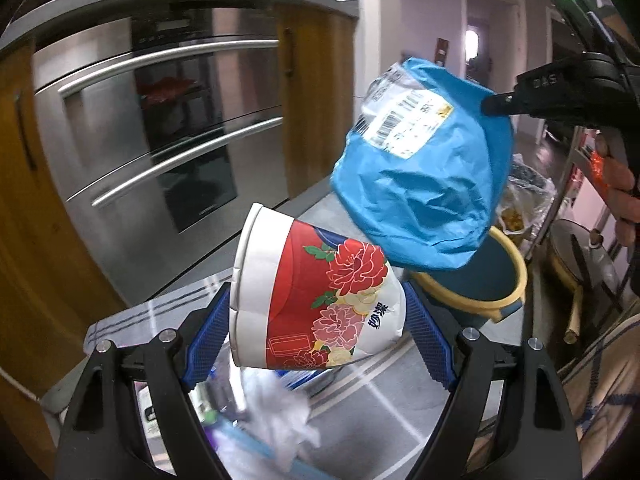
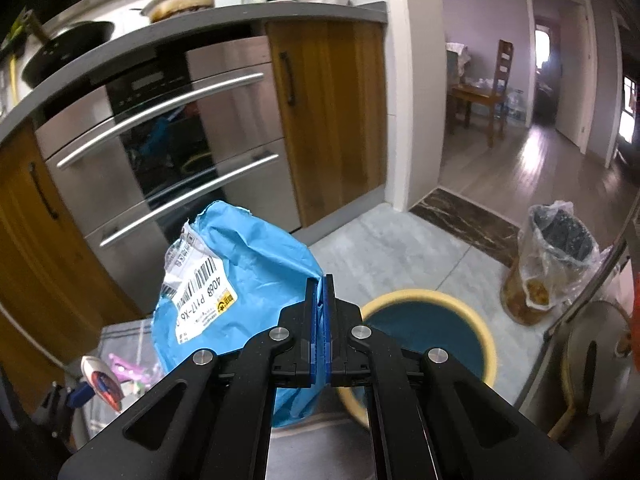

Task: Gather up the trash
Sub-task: 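Lift the paper cup and blue mailer bag and carry both over the teal bin, then open both tools to drop the cup and mailer bag into the bin, then move both open tools back toward the pink packet and remaining trash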

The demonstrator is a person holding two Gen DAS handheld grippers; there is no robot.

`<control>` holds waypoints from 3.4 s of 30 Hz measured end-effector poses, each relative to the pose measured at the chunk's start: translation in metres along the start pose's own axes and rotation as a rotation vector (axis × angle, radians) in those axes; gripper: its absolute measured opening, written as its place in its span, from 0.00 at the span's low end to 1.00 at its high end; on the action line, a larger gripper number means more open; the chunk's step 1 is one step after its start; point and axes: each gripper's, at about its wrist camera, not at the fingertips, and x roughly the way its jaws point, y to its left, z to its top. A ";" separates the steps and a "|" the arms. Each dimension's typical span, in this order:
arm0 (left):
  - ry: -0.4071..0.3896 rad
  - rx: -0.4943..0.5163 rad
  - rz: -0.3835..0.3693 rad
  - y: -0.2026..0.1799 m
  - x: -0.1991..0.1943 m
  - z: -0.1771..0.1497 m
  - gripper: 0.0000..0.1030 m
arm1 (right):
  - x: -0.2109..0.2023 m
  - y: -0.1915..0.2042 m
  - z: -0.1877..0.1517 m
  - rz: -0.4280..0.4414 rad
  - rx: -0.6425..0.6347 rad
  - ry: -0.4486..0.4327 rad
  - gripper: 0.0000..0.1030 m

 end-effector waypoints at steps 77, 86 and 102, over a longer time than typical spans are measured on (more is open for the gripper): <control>0.196 0.115 -0.099 -0.091 0.145 0.035 0.95 | 0.132 -0.131 -0.031 -0.295 0.131 0.321 0.88; 0.127 0.080 -0.038 -0.040 0.057 0.036 0.95 | 0.097 -0.068 -0.022 -0.213 0.083 0.242 0.89; 0.053 -0.058 0.199 0.114 -0.046 -0.007 0.95 | 0.065 0.065 -0.029 -0.050 0.126 0.193 0.93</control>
